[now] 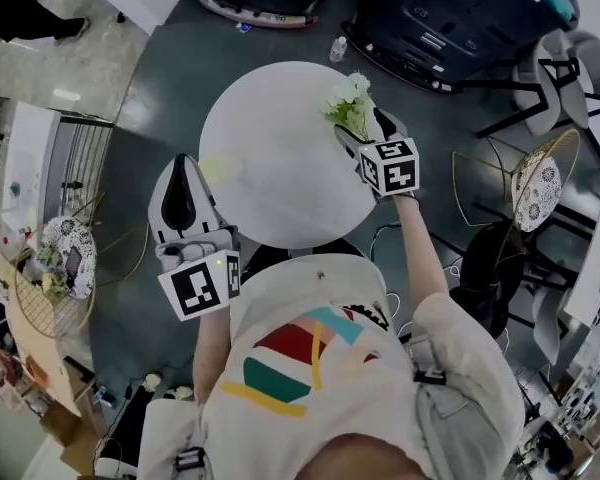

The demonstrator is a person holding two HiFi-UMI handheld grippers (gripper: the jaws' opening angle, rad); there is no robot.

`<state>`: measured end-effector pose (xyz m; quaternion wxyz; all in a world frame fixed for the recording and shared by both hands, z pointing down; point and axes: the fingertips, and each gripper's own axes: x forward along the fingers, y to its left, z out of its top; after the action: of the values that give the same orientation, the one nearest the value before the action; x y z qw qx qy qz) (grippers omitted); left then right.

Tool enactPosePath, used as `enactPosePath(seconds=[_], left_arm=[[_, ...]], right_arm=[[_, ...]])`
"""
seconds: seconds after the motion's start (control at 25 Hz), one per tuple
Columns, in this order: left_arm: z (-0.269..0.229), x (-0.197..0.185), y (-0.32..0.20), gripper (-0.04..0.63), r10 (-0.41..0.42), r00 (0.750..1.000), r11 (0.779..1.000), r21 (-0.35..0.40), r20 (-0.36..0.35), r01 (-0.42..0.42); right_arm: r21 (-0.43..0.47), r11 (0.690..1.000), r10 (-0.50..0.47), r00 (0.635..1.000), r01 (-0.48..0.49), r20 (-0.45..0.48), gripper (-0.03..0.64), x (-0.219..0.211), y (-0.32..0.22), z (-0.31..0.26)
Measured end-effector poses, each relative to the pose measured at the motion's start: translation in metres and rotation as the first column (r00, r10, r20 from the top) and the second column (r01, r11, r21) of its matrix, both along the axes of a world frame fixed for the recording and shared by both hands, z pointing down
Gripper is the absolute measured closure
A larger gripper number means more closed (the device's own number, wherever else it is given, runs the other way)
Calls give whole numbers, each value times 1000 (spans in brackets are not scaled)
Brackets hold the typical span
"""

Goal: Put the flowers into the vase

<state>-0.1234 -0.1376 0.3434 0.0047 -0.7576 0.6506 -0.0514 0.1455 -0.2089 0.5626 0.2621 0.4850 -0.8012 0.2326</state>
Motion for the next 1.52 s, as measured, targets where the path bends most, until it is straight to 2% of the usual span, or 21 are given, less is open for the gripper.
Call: enactPosePath(seconds=[0.16,0.4,0.8,1.12,1.28,1.32,1.36,1.4,1.52], left_arm=[[4,-1,-3,589,-7,1000,1000,-15,11,7],[11,-4,-3,589,-28,1000,999,-39,14,28],[12,-23,0,589,-90,996,995,-43,11,90],[16,-24,6,589,-107,994,992,-59,21,108],[19,-27,9,589,-113,993,991,-66,25,115],[20,-28,9,589,-116,993,991,-68,25,117],[20,-28,9,589,-117,993,991,-69,27,119],[21,-28,9,589,-118,993,990,-70,28,120],[19,-27,8,589,-119,992,990,-68,31,121]], right_arm=[[-88,996,-11,999,6,-51,247,8,-16,42],[-207,978,-25,997,8,-79,247,14,-28,83],[-301,954,-41,989,-3,-139,247,23,-30,120],[-361,931,4,987,-63,-161,249,31,-39,135],[-386,922,-37,983,-37,-182,252,31,-39,135],[-380,924,-44,981,-32,-190,276,33,-40,135],[-371,928,-46,979,-31,-197,349,35,-40,134],[-365,930,-44,979,-33,-199,379,38,-40,134],[-359,933,-27,983,-40,-179,400,42,-42,132]])
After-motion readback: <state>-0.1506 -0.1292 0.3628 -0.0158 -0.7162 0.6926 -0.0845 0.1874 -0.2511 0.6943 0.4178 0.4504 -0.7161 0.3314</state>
